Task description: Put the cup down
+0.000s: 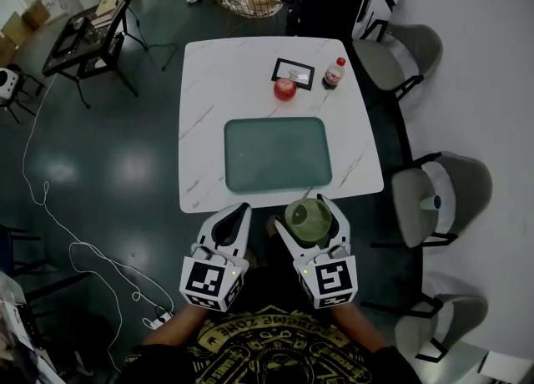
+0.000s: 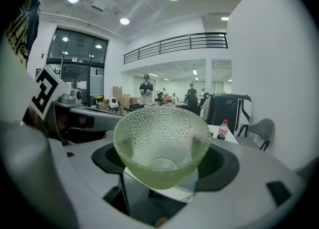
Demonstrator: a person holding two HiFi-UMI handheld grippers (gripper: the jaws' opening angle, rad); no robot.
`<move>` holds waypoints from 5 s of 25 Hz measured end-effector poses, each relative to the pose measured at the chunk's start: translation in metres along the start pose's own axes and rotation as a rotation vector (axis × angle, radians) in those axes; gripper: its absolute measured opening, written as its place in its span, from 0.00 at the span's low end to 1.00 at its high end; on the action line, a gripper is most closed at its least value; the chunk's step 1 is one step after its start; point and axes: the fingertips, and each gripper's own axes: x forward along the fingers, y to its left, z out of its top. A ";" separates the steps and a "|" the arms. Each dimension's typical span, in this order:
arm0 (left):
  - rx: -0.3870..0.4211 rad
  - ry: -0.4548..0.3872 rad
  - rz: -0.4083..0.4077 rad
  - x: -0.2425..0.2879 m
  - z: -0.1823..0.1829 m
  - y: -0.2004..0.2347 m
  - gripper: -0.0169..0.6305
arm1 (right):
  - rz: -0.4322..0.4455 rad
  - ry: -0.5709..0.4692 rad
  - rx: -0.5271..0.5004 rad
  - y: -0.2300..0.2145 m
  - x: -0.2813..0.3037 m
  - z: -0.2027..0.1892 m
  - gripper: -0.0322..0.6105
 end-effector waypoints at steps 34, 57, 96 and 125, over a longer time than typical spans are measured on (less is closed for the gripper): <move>-0.088 0.154 0.232 0.136 -0.060 0.088 0.04 | 0.223 0.083 -0.002 -0.055 0.167 -0.063 0.65; -0.104 0.294 0.308 0.173 -0.123 0.123 0.04 | 0.251 0.182 -0.039 -0.066 0.224 -0.143 0.65; -0.086 0.118 0.144 0.101 -0.057 0.059 0.04 | 0.031 0.064 0.068 -0.066 0.117 -0.074 0.65; -0.057 0.028 -0.008 -0.023 -0.023 -0.026 0.04 | -0.020 -0.006 0.096 0.019 -0.029 -0.021 0.06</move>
